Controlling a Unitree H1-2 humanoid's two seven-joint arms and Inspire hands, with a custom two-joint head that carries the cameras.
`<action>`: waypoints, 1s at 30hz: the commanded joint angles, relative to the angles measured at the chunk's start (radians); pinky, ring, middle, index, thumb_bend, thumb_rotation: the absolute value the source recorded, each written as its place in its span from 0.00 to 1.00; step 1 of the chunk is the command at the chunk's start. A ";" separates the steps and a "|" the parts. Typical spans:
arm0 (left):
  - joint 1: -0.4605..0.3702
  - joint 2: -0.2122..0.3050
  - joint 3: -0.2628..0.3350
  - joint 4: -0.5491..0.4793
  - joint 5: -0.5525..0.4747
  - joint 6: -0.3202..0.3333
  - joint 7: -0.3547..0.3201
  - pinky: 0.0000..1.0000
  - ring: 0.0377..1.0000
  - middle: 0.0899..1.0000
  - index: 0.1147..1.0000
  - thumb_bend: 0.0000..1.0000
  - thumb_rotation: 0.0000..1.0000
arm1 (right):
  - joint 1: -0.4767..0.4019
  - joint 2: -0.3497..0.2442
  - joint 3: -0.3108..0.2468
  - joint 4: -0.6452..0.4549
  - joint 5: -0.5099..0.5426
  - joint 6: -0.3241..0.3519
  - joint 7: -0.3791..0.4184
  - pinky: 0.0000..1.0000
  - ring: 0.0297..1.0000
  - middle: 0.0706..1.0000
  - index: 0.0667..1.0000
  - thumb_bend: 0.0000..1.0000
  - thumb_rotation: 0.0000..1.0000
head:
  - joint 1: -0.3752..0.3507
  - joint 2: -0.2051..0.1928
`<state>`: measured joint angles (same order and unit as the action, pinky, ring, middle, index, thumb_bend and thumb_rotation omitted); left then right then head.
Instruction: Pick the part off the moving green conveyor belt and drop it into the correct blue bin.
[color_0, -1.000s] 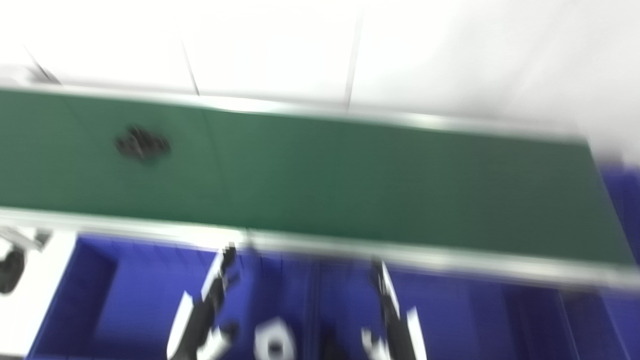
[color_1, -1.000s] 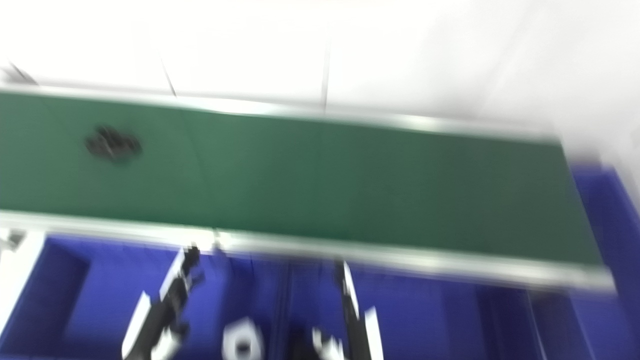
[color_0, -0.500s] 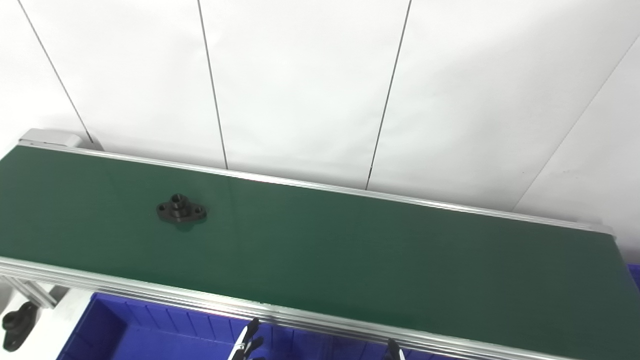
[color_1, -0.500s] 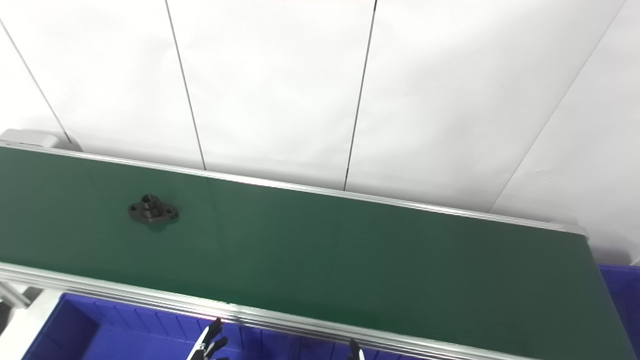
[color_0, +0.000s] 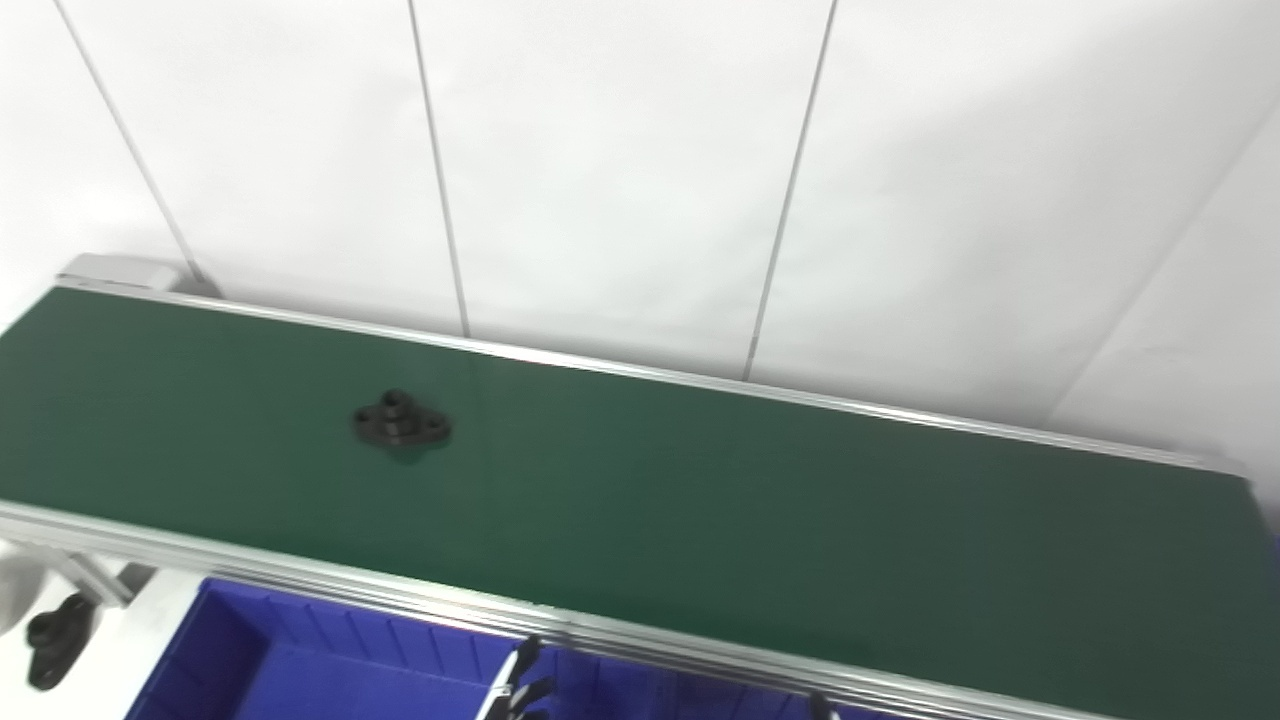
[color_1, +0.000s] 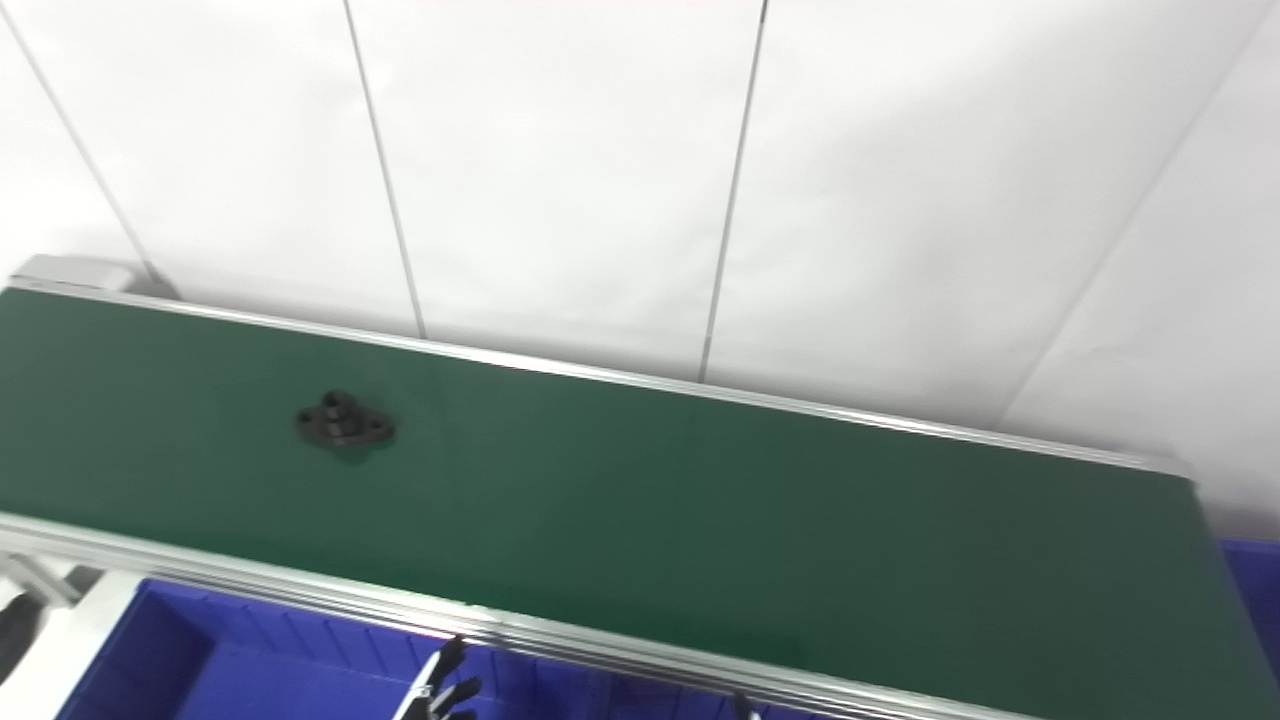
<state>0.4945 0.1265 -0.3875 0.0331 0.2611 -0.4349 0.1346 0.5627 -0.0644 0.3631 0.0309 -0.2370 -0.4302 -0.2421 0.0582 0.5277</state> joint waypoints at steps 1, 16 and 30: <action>0.012 -0.002 0.003 -0.033 0.034 -0.034 0.016 0.76 0.88 0.98 1.00 0.87 0.97 | 0.010 0.005 0.003 -0.027 0.006 -0.040 0.005 1.00 0.99 1.00 1.00 0.94 1.00 | 0.008 0.003; 0.024 -0.016 0.008 -0.040 0.038 -0.033 0.012 0.73 0.89 0.98 1.00 0.87 0.97 | 0.027 0.010 -0.025 -0.039 0.005 -0.037 0.044 1.00 1.00 1.00 1.00 0.93 1.00 | 0.018 0.022; -0.001 -0.037 0.027 -0.031 0.016 -0.027 -0.032 0.77 0.92 1.00 1.00 0.89 0.95 | 0.027 -0.007 -0.022 -0.159 -0.018 -0.040 0.047 1.00 0.99 1.00 1.00 0.86 0.98 | 0.006 0.065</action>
<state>0.4972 0.0931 -0.3644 0.0250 0.2863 -0.4352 0.1147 0.5789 -0.0687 0.3359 -0.0812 -0.2474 -0.4300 -0.2008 0.0629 0.5935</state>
